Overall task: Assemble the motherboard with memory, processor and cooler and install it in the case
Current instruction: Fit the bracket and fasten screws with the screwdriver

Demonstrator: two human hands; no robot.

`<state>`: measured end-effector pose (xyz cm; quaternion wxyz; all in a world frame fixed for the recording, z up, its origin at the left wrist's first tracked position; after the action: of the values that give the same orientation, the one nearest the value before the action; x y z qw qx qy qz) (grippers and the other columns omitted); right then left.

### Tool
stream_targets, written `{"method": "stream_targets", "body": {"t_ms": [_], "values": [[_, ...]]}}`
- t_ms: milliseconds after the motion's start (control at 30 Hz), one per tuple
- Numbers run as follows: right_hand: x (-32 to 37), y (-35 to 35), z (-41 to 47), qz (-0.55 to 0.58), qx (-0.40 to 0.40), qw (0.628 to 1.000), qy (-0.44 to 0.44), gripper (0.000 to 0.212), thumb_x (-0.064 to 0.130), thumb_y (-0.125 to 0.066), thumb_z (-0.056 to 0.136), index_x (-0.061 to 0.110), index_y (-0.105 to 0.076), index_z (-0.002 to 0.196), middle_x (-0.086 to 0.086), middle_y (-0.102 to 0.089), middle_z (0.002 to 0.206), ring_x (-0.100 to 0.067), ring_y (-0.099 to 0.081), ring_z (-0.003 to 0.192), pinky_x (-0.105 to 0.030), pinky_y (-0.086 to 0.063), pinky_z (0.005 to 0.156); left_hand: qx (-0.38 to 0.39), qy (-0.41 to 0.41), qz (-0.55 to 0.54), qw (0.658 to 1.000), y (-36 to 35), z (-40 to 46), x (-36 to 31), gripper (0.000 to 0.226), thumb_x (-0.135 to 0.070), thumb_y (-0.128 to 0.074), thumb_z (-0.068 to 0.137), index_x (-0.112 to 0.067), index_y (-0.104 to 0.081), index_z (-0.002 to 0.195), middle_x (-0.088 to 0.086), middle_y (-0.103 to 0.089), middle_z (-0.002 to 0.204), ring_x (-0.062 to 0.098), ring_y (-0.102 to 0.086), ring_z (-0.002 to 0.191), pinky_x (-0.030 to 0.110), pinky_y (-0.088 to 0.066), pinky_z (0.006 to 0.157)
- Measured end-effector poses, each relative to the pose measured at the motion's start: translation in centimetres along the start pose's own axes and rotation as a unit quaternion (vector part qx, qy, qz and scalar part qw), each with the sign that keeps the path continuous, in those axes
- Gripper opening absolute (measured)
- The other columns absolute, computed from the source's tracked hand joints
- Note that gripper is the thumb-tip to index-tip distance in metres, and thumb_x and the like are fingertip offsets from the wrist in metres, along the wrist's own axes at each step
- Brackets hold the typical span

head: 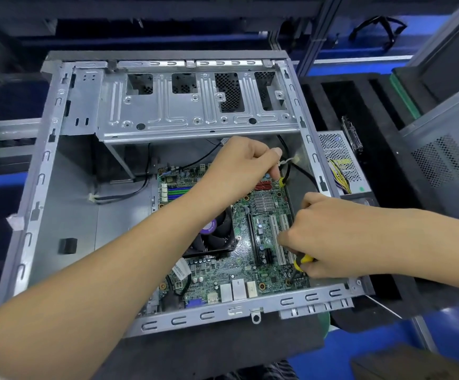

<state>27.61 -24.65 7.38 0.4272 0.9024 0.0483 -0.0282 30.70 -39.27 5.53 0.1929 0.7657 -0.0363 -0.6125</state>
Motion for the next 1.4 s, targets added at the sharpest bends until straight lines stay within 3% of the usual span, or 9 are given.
{"method": "stream_targets", "body": {"t_ms": [167,333,533,933,1033,1100,1200,1300,1400], "values": [[0.0,-0.2,0.1,0.004,-0.002,1.0,-0.005,0.019,0.037,-0.054,0.085,0.018,-0.054,0.089,0.0,-0.054,0.07,-0.023,-0.059,0.072,-0.037,-0.033,0.088,0.003,0.002,-0.002,1.0,-0.1,0.0,-0.1,0.04,-0.025,-0.052,0.097,-0.008,-0.067,0.065,-0.01,-0.022,0.032,0.006,-0.023,0.032,0.015,-0.023,0.04],[0.0,-0.2,0.1,0.001,0.003,1.0,-0.009,0.019,0.036,-0.054,0.085,0.018,-0.054,0.088,0.003,-0.035,0.059,-0.023,-0.048,0.063,-0.038,-0.033,0.089,0.009,0.006,0.002,1.0,-0.1,-0.1,-0.2,0.04,-0.026,-0.051,0.098,-0.005,-0.068,0.068,-0.009,-0.022,0.03,0.006,-0.025,0.03,0.017,-0.026,0.042],[0.0,-0.2,0.0,0.0,-0.002,1.0,-0.007,0.021,0.039,-0.053,0.086,0.018,-0.053,0.09,0.004,-0.031,0.059,-0.023,-0.057,0.071,-0.039,-0.032,0.091,0.021,0.006,0.008,1.0,-0.2,-0.1,0.0,0.04,-0.025,-0.051,0.098,-0.006,-0.068,0.067,-0.009,-0.022,0.029,0.007,-0.024,0.028,0.015,-0.024,0.039],[0.2,-0.3,0.0,-0.001,-0.008,1.0,-0.017,0.02,0.038,-0.053,0.084,0.019,-0.054,0.089,0.003,-0.032,0.059,-0.024,-0.051,0.065,-0.038,-0.03,0.09,0.033,-0.007,0.005,0.999,-0.4,0.2,0.7,0.04,-0.025,-0.052,0.097,-0.007,-0.068,0.065,-0.009,-0.024,0.03,0.007,-0.023,0.028,0.013,-0.021,0.036],[0.2,-0.3,0.0,-0.003,-0.006,1.0,-0.017,0.019,0.037,-0.053,0.085,0.019,-0.055,0.089,0.003,-0.035,0.06,-0.024,-0.048,0.064,-0.038,-0.03,0.091,0.113,0.003,0.034,0.993,-0.1,0.5,1.0,0.028,-0.023,-0.058,0.093,-0.01,-0.072,0.073,-0.01,-0.026,0.037,0.005,-0.021,0.035,0.016,-0.021,0.038],[0.3,-0.4,0.1,-0.003,-0.001,1.0,-0.019,0.021,0.037,-0.052,0.086,0.018,-0.057,0.094,0.002,-0.047,0.067,-0.024,-0.052,0.068,-0.038,-0.029,0.093,0.266,0.024,0.086,0.96,0.0,0.3,1.2,0.007,-0.013,-0.065,0.086,-0.014,-0.072,0.089,-0.01,-0.033,0.04,0.006,-0.024,0.038,0.018,-0.021,0.038],[0.3,-0.3,0.1,0.004,0.013,1.0,-0.022,0.03,0.04,-0.051,0.088,0.017,-0.056,0.108,0.003,-0.061,0.086,-0.022,-0.058,0.078,-0.036,-0.027,0.096,0.424,0.017,0.098,0.9,-1.6,-1.0,2.2,0.026,0.001,-0.073,0.078,-0.004,-0.063,0.101,-0.01,-0.042,0.042,0.006,-0.033,0.04,0.021,-0.027,0.046],[0.3,-0.2,0.0,0.007,0.018,1.0,-0.021,0.034,0.039,-0.052,0.088,0.015,-0.053,0.113,0.005,-0.058,0.088,-0.02,-0.056,0.077,-0.035,-0.026,0.099,0.4,-0.005,0.053,0.915,-3.8,-2.0,3.0,0.028,-0.002,-0.082,0.069,0.006,-0.066,0.09,0.018,-0.065,0.069,0.016,-0.053,0.063,0.033,-0.043,0.066],[0.3,-0.3,0.1,0.024,0.024,0.999,-0.024,0.032,0.032,-0.054,0.086,0.013,-0.051,0.112,0.007,-0.042,0.07,-0.021,-0.049,0.069,-0.034,-0.03,0.094,0.372,-0.018,0.006,0.928,-4.5,-2.1,3.8,0.022,-0.002,-0.083,0.066,0.005,-0.071,0.084,0.007,-0.07,0.074,0.009,-0.059,0.068,0.024,-0.045,0.071]]}}
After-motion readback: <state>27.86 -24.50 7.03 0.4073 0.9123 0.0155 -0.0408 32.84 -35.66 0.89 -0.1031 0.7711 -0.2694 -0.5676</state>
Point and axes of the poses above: each hand's wrist, its own z-axis towards the middle knuckle, its own y-axis out of the back of the hand, x = y × z, the point moved 1 cm from there along z, towards the middle knuckle
